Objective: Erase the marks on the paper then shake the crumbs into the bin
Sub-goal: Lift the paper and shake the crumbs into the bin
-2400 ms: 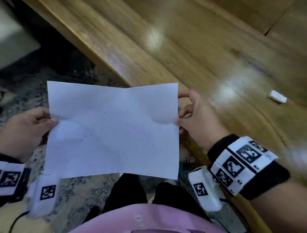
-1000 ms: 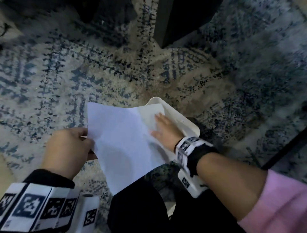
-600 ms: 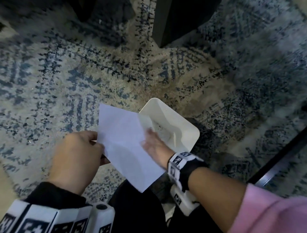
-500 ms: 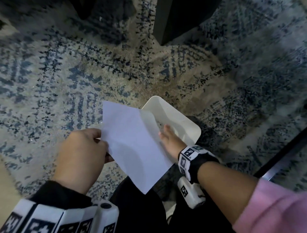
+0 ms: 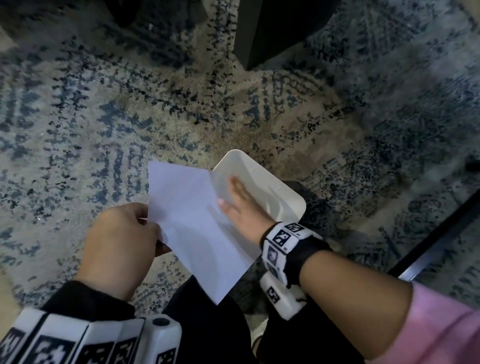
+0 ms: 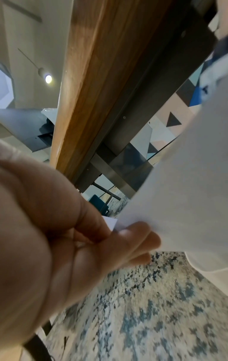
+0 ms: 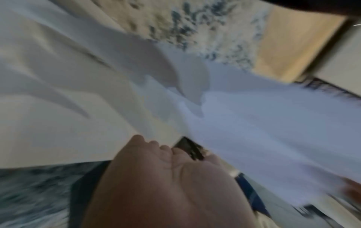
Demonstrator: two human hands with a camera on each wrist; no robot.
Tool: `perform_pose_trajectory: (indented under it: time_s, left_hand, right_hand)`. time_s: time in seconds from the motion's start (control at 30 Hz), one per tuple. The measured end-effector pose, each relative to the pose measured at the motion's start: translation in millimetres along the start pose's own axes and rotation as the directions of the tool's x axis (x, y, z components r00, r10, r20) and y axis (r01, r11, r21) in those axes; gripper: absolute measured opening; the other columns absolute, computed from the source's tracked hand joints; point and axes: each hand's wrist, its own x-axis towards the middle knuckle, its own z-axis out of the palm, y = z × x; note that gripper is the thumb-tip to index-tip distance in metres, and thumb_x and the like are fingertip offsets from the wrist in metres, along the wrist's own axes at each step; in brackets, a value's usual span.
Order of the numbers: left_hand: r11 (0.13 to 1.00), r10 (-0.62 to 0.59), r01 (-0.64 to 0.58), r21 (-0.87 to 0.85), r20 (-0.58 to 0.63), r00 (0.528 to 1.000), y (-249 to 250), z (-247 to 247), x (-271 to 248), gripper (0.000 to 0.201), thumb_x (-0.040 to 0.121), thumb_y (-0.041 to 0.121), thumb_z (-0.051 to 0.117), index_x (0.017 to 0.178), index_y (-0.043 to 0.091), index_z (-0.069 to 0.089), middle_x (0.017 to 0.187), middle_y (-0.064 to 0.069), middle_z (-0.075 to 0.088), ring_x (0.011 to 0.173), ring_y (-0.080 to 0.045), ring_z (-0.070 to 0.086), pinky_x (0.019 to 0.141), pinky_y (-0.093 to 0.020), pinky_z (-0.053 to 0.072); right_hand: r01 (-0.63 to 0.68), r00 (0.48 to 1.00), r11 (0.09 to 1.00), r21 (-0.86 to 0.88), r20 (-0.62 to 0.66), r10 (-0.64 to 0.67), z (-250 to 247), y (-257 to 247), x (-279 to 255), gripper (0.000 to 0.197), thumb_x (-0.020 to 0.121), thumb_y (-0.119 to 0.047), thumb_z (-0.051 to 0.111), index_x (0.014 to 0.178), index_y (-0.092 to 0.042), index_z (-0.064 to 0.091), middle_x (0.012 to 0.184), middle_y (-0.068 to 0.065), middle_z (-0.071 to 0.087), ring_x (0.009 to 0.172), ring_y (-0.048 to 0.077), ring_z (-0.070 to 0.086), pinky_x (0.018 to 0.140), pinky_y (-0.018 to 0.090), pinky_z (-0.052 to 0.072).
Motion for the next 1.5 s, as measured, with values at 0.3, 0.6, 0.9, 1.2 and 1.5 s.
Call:
perform_pose_trajectory:
  time_s: [0.3, 0.6, 0.9, 1.2, 1.5]
  left_hand:
    - [0.999, -0.022, 0.024, -0.041, 0.067, 0.998, 7.4, 1.2, 3.7, 0.032, 0.074, -0.015, 0.043, 0.065, 0.009, 0.063, 0.07, -0.012, 0.07, 0.051, -0.015, 0.068, 0.052, -0.027, 0.059]
    - [0.999, -0.024, 0.018, 0.051, 0.116, 0.993, 10.9, 6.7, 3.7, 0.031, 0.075, -0.012, 0.044, 0.074, 0.012, 0.065, 0.072, -0.017, 0.071, 0.061, -0.026, 0.07, 0.068, -0.04, 0.059]
    - [0.961, 0.061, -0.094, 0.259, 0.133, 0.989, 17.1, 10.1, 0.9, 0.036, 0.071, -0.004, 0.043, 0.093, 0.018, 0.062, 0.07, -0.016, 0.071, 0.07, -0.035, 0.067, 0.056, -0.043, 0.055]
    - [0.941, 0.052, -0.1, 0.323, 0.153, 0.987, 24.0, 10.4, 3.5, 0.045, 0.071, -0.005, 0.042, 0.102, 0.022, 0.061, 0.068, -0.013, 0.071, 0.068, -0.031, 0.068, 0.067, -0.048, 0.058]
    - [0.935, 0.066, -0.117, 0.334, 0.16, 0.985, 25.6, 7.9, 3.1, 0.04, 0.07, -0.006, 0.046, 0.095, 0.022, 0.061, 0.073, -0.01, 0.072, 0.068, -0.031, 0.068, 0.067, -0.047, 0.057]
  right_hand:
    - [-0.254, 0.934, 0.955, -0.156, 0.215, 0.284, 5.1, 23.3, 21.5, 0.059, 0.103, -0.037, 0.03, 0.151, -0.007, 0.012, 0.158, 0.009, 0.012, 0.145, 0.024, 0.015, 0.111, 0.026, 0.016]
    - [-0.156, 0.946, 0.959, 0.236, 0.316, 0.076, 11.8, -17.0, -4.7, 0.053, 0.103, -0.039, 0.026, 0.15, -0.015, 0.02, 0.158, 0.0, 0.015, 0.144, 0.015, 0.013, 0.102, 0.013, 0.015]
    - [-0.113, 0.986, 0.988, -0.107, 0.113, 0.125, 2.1, 8.7, 24.2, 0.063, 0.099, -0.049, 0.031, 0.152, -0.024, 0.009, 0.16, 0.006, 0.002, 0.146, 0.026, 0.004, 0.116, 0.037, 0.007]
    - [-0.419, 0.882, 0.836, -0.355, 0.061, 0.468, -5.4, 34.0, 26.8, 0.049, 0.103, -0.034, 0.032, 0.142, -0.005, 0.036, 0.145, 0.021, 0.038, 0.131, 0.034, 0.039, 0.104, 0.038, 0.034]
    - [-0.278, 0.908, 0.96, 0.025, 0.332, 0.254, 8.3, 7.3, 23.3, 0.062, 0.1, -0.051, 0.024, 0.149, -0.014, 0.026, 0.156, 0.006, 0.023, 0.142, 0.021, 0.024, 0.11, 0.027, 0.018]
